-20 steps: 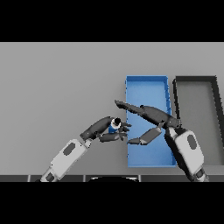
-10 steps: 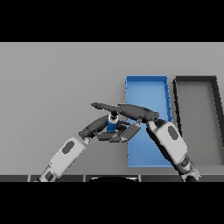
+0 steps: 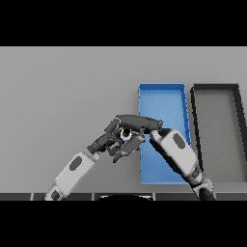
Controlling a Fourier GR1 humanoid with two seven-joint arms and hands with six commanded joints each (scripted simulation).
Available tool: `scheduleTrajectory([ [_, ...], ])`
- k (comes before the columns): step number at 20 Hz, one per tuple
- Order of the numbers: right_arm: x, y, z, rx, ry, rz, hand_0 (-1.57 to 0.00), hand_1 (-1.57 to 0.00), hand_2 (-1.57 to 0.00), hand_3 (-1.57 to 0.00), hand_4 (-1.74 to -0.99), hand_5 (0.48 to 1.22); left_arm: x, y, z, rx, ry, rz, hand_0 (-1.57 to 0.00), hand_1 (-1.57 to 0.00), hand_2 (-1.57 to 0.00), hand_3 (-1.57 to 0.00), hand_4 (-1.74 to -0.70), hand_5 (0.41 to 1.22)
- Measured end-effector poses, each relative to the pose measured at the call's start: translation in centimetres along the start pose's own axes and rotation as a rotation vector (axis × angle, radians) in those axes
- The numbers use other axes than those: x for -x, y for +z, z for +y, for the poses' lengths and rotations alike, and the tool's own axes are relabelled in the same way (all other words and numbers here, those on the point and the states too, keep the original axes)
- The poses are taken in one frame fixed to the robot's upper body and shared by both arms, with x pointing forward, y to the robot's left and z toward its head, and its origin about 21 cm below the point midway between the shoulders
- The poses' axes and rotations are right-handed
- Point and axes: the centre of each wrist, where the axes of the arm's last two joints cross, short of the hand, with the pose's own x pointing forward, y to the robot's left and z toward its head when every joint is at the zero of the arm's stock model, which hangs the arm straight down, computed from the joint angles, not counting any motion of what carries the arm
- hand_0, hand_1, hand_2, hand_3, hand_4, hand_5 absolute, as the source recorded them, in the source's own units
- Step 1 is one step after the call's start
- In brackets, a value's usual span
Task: Pick up the blue pipe and place it into the blue bin.
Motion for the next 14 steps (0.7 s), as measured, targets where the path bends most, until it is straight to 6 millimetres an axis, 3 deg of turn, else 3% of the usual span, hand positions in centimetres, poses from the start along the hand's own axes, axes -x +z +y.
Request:
scheduleTrajectory([
  [2, 0.06, -0.12, 0.10, 0.005, 0.005, -0.014, -1.39, -1.39, -1.39, -1.34, -1.438, 0.982, 0.34, -0.01, -0.05, 0.000, 0.035, -0.028, -1.57, -1.56, -1.57, -1.48, -1.72, 1.221],
  [4, -0.05, -0.02, 0.34, -0.016, 0.064, -0.014, -1.45, -1.45, -1.46, -1.43, -1.436, 1.068, 0.36, 0.24, -0.01, -0.001, 0.022, -0.018, -1.57, -1.57, -1.57, -1.51, -1.73, 1.221],
  [8, 0.09, 0.44, 0.03, -0.028, 0.057, -0.032, -1.52, -1.52, -1.52, -1.51, -1.470, 1.158, 0.16, -0.19, 0.32, 0.003, 0.010, 0.000, -1.57, -1.57, -1.57, -1.55, -1.73, 1.221],
  [9, 0.28, 0.30, 0.08, -0.032, 0.035, -0.046, -1.53, -1.53, -1.53, -1.52, -1.475, 1.171, 0.22, -0.17, 0.32, 0.001, 0.010, -0.004, -1.57, -1.57, -1.57, -1.44, -1.72, 1.221],
  [10, 0.25, 0.47, 0.11, -0.029, 0.018, -0.064, -1.54, -1.54, -1.54, -1.53, -1.478, 1.181, 0.15, 0.11, 0.18, 0.004, 0.014, -0.017, -1.57, -1.51, -1.46, -1.47, -1.66, 1.221],
  [12, 0.06, 0.30, 0.61, -0.013, 0.019, -0.086, -1.55, -1.55, -1.55, -1.55, -1.483, 1.195, -0.12, -0.06, 0.42, 0.024, -0.041, -0.008, -1.05, -0.99, -0.95, -0.96, -1.43, 1.221],
  [14, -0.11, 0.38, 0.79, 0.000, 0.021, -0.065, -1.56, -1.56, -1.56, -1.56, -1.485, 1.205, 0.11, 0.26, 0.70, 0.046, -0.061, 0.006, -0.67, -0.63, -0.61, -0.62, -1.23, 1.221],
])
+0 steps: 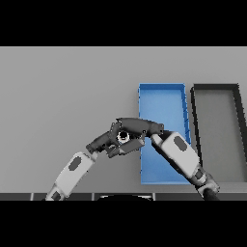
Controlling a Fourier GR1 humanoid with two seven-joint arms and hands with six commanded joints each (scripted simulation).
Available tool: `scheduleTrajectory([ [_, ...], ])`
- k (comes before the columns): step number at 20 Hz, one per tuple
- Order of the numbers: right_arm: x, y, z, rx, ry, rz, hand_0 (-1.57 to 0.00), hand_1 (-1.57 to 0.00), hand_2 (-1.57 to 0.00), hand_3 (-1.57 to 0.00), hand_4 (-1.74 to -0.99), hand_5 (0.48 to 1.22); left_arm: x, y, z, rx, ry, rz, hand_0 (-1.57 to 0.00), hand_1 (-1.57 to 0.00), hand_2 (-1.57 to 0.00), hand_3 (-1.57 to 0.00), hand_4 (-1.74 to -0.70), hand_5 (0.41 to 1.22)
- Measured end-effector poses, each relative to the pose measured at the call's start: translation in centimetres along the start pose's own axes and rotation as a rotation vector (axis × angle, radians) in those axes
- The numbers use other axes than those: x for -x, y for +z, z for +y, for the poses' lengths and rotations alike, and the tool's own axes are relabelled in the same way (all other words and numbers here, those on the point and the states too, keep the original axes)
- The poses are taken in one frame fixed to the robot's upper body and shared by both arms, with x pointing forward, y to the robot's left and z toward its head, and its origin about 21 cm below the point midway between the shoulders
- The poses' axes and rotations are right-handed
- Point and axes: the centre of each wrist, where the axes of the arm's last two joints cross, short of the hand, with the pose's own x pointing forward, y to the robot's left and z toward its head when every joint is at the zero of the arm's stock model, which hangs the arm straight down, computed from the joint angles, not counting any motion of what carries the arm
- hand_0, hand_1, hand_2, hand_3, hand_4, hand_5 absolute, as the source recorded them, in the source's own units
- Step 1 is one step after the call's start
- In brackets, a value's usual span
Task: Pick up the blue pipe and place it into the blue bin.
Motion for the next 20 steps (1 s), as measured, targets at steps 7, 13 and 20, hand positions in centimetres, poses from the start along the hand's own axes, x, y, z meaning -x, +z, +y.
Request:
scheduleTrajectory([
  [7, -0.2, -0.4, 0.1, 0.019, 0.006, 0.042, -1.57, -1.57, -1.57, -1.57, -1.488, 1.218, 0.2, 0.1, 0.1, -0.010, -0.094, -0.001, -0.14, -0.13, -0.13, -0.13, -0.88, 0.781],
  [13, -0.2, -0.2, -0.3, 0.039, 0.006, 0.037, -1.57, -1.57, -1.57, -1.57, -1.489, 1.220, 0.8, 0.0, 0.4, -0.062, -0.004, 0.090, -0.04, -0.03, -0.03, -0.03, -0.89, 0.625],
  [20, -4.2, -0.9, -2.3, 0.063, -0.280, -0.027, -1.57, -1.57, -1.57, -1.57, -1.491, 1.221, 0.7, 0.9, -0.6, -0.056, 0.031, 0.120, -0.01, -0.01, -0.01, -0.01, -0.92, 0.507],
])
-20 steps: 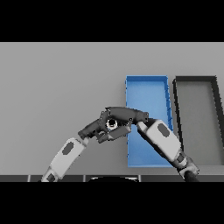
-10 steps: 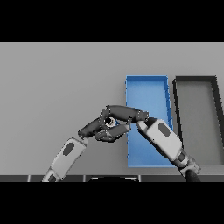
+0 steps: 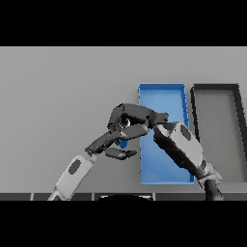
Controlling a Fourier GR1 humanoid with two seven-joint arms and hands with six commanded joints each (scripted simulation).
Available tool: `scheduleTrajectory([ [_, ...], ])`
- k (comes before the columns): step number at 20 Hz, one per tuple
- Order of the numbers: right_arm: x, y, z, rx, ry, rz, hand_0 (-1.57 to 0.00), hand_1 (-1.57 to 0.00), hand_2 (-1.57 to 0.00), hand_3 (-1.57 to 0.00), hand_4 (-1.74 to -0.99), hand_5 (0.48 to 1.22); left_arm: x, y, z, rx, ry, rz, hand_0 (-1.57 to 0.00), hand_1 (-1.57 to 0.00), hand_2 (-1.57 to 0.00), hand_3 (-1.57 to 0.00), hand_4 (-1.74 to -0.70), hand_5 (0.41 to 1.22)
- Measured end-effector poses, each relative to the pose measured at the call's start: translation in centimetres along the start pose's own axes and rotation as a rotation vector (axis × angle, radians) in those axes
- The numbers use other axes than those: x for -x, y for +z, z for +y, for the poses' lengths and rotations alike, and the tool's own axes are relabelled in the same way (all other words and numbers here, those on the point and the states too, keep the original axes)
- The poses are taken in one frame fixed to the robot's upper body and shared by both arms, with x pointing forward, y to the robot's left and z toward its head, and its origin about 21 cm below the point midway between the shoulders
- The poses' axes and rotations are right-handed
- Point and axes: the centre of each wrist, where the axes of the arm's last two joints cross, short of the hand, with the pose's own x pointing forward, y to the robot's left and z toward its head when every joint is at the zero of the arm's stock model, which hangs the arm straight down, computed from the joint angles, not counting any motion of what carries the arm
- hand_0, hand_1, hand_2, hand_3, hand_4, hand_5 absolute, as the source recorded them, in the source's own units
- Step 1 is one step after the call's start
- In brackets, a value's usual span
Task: Pick up the blue pipe and place it into the blue bin.
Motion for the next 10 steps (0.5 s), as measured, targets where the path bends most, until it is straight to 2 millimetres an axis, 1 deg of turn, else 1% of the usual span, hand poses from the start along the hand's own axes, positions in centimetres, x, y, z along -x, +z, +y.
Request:
scheduleTrajectory([
  [2, -2.9, -0.1, -0.5, 0.009, 0.022, -0.019, -1.57, -1.57, -1.57, -1.57, -1.493, 1.221, -0.3, 0.0, 0.6, -0.008, -0.010, 0.009, 0.00, 0.00, 0.00, 0.00, -0.93, 0.496],
  [4, -5.2, -1.0, -1.0, -0.007, 0.066, -0.060, -1.57, -1.57, -1.57, -1.57, -1.495, 1.221, -0.3, 0.2, 0.4, 0.002, -0.005, 0.006, 0.00, 0.00, 0.00, 0.00, -0.93, 0.491],
  [5, -6.3, -1.2, -1.9, -0.008, 0.097, -0.084, -1.57, -1.57, -1.57, -1.57, -1.495, 1.221, -0.6, 0.1, 0.2, 0.010, -0.006, -0.009, 0.00, 0.00, 0.00, 0.00, -0.92, 0.488],
  [6, -7.1, -1.5, -2.4, 0.006, 0.091, -0.099, -1.57, -1.57, -1.57, -1.57, -1.495, 1.221, -0.5, 0.1, -0.1, 0.008, -0.008, 0.004, 0.00, 0.00, 0.00, 0.00, -0.92, 0.487],
  [7, -8.4, -1.2, -3.0, 0.065, 0.094, -0.119, -1.57, -1.57, -1.57, -1.57, -1.496, 1.221, -0.6, 0.1, 0.3, -0.001, -0.020, 0.009, 0.00, 0.00, 0.00, 0.00, -0.92, 0.486],
  [8, -9.3, -1.3, -3.7, 0.111, 0.117, -0.135, -1.57, -1.57, -1.57, -1.57, -1.496, 1.221, -0.4, 0.2, 0.3, -0.007, -0.023, 0.013, 0.00, 0.00, 0.00, 0.00, -0.91, 0.486],
  [9, -10.4, -1.0, -4.4, 0.183, 0.130, -0.149, -1.57, -1.57, -1.57, -1.57, -1.497, 1.221, -0.3, 0.1, 0.1, -0.003, -0.028, 0.014, 0.00, 0.00, 0.00, 0.00, -0.90, 0.487],
  [10, -10.4, -0.5, -5.5, 0.256, 0.139, -0.130, -1.57, -1.57, -1.57, -1.57, -1.497, 1.221, -0.4, 0.1, 0.5, -0.003, -0.044, 0.007, 0.00, 0.00, 0.00, 0.00, -0.90, 0.487],
])
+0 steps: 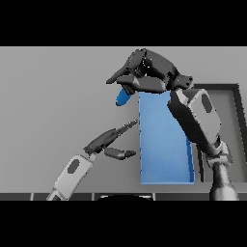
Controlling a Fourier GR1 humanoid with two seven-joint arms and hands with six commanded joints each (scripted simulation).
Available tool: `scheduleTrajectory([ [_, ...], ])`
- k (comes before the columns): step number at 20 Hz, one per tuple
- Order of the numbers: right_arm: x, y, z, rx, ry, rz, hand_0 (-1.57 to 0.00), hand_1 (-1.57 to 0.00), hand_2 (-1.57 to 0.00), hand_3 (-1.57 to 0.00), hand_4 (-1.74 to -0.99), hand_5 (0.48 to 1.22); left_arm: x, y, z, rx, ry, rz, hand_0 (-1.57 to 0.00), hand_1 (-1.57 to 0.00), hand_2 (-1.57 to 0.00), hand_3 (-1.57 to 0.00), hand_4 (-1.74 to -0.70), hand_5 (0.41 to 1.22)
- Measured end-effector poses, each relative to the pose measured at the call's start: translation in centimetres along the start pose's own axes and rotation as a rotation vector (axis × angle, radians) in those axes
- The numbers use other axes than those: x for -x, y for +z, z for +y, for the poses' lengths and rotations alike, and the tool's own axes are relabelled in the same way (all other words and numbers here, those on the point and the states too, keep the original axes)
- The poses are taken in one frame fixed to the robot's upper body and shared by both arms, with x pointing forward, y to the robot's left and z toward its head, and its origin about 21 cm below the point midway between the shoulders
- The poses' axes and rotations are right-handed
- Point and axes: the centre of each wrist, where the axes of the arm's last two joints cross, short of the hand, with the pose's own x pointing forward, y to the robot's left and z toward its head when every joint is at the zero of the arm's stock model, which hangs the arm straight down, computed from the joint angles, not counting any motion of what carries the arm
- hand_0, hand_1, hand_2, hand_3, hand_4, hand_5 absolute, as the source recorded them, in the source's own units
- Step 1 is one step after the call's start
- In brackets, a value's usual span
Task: Pick up the blue pipe and place it into the blue bin.
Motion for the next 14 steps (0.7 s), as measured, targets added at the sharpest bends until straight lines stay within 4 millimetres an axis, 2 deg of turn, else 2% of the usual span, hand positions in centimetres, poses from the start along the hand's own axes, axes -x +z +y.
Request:
scheduleTrajectory([
  [2, 0.0, 0.0, -2.1, 0.101, 0.038, 0.036, -1.57, -1.57, -1.57, -1.57, -1.498, 1.221, 0.0, -0.1, 0.0, 0.006, -0.001, 0.012, 0.00, 0.00, 0.00, 0.00, -0.89, 0.485],
  [4, 0.8, 0.8, -4.5, 0.192, 0.035, 0.077, -1.57, -1.57, -1.57, -1.57, -1.498, 1.221, 0.0, 0.3, 0.2, 0.001, 0.010, -0.001, 0.00, 0.00, 0.00, 0.00, -0.89, 0.483],
  [8, 4.7, 4.5, -8.7, 0.378, -0.004, 0.235, -1.57, -1.57, -1.57, -1.57, -1.499, 1.221, -0.1, 0.2, 0.2, -0.005, 0.004, 0.009, 0.00, 0.00, 0.00, 0.00, -0.88, 0.482],
  [11, 8.5, 7.1, -10.1, 0.502, -0.043, 0.374, -1.57, -1.57, -1.57, -1.57, -1.499, 1.221, 0.0, 0.4, 0.4, -0.006, -0.001, 0.006, 0.00, 0.00, 0.00, 0.00, -0.87, 0.483],
  [14, 11.3, 9.7, -9.9, 0.584, -0.060, 0.485, -1.57, -1.57, -1.57, -1.57, -1.499, 1.221, 0.1, 0.8, 0.4, -0.002, -0.005, 0.003, 0.00, 0.00, 0.00, 0.00, -0.87, 0.481],
])
